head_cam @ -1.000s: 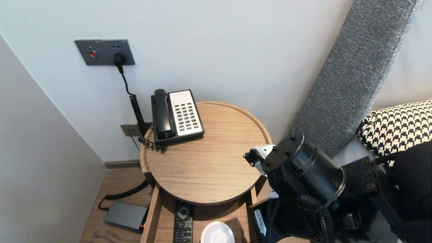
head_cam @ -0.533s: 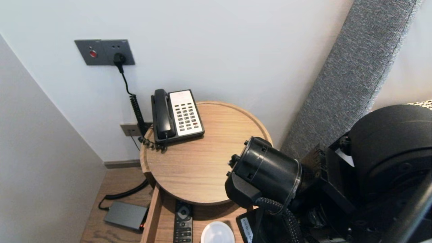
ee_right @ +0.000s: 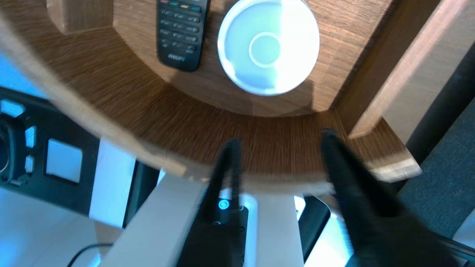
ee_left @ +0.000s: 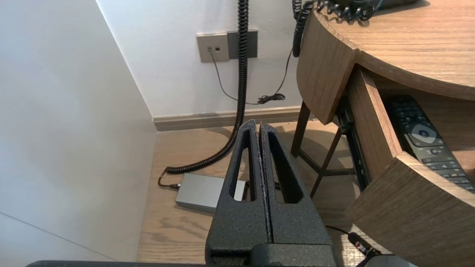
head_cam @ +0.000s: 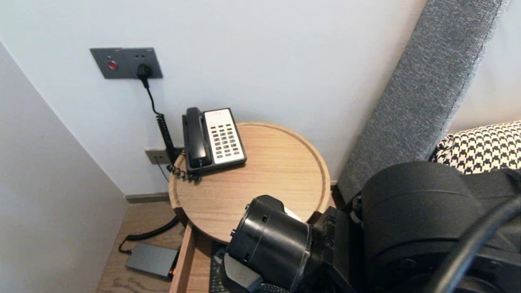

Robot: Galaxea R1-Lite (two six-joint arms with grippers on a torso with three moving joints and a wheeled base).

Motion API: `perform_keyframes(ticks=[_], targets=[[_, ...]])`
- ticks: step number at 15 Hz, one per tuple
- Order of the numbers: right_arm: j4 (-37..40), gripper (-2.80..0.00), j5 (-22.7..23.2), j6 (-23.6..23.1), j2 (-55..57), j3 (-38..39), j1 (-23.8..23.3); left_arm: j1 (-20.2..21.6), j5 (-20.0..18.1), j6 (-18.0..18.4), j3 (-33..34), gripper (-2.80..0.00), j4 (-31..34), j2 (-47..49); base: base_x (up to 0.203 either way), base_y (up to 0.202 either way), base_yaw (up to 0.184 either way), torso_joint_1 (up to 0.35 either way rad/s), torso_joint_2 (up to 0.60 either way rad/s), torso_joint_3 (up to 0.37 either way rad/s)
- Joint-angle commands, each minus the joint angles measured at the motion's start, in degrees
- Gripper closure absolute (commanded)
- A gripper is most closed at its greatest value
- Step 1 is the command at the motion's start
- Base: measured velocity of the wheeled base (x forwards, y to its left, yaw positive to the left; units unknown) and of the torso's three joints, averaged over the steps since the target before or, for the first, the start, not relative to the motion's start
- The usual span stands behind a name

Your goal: Take the remote control out of the drawer one by one and place them on the table

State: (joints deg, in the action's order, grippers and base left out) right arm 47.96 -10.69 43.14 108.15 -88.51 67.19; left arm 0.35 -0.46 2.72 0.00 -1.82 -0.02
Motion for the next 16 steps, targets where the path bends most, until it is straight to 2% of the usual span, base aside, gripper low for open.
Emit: perform_keyframes(ticks=[1,11,16], targets=[[0.29,-2.8,-0.02,1.13,3.37,-1.43,0.51,0.0,0.02,0.01,0.7,0.0,-0.03,-0.06,0.0,0.0,0.0,0.0,0.0,0.0],[-2.15,-2.8,0.06,2.04,8.6,-1.98,-0.22,0.09,0.02,0.01,0.7,0.0,-0.03,-0.06,0.0,0.0,0.0,0.0,0.0,0.0],[-6.49,-2.8,0.09,1.96,9.45,1.99,-1.1,0.03,0.02,0.01,0.7,0.0,-0.03,-0.06,0.0,0.0,0.0,0.0,0.0,0.0]])
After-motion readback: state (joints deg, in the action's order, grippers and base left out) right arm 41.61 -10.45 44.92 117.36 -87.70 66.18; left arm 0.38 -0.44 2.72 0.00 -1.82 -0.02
